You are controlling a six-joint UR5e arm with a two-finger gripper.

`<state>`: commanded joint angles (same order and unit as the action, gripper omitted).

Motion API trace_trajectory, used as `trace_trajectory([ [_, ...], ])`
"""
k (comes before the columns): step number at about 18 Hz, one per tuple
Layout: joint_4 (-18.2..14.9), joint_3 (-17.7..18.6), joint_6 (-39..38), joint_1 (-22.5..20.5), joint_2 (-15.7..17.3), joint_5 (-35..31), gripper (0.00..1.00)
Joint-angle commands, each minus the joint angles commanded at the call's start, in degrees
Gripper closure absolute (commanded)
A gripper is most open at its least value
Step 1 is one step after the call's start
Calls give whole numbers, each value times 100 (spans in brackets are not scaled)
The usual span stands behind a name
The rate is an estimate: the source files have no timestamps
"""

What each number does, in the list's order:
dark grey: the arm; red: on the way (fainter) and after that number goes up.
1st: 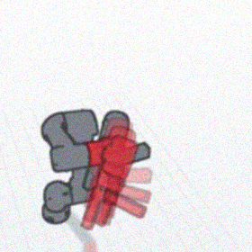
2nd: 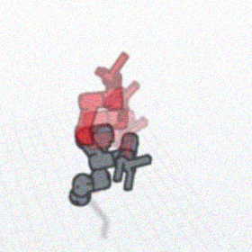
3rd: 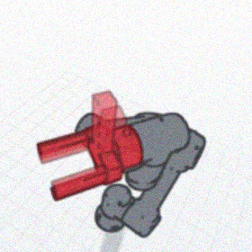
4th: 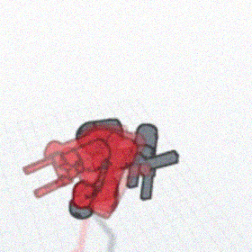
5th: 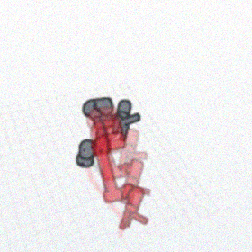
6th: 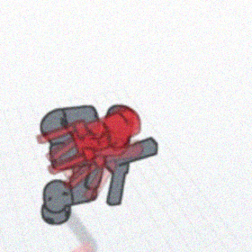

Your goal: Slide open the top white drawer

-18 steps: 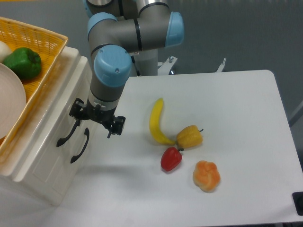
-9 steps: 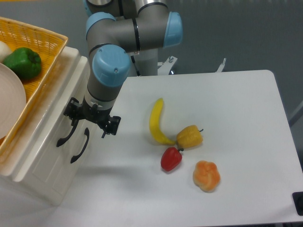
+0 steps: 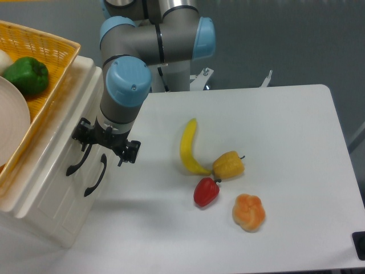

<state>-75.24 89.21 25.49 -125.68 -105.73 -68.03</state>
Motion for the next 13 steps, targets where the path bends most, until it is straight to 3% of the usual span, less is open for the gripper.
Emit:
trace_trajectory([
  [13,44,-17,18,-9,-106,-184,0],
])
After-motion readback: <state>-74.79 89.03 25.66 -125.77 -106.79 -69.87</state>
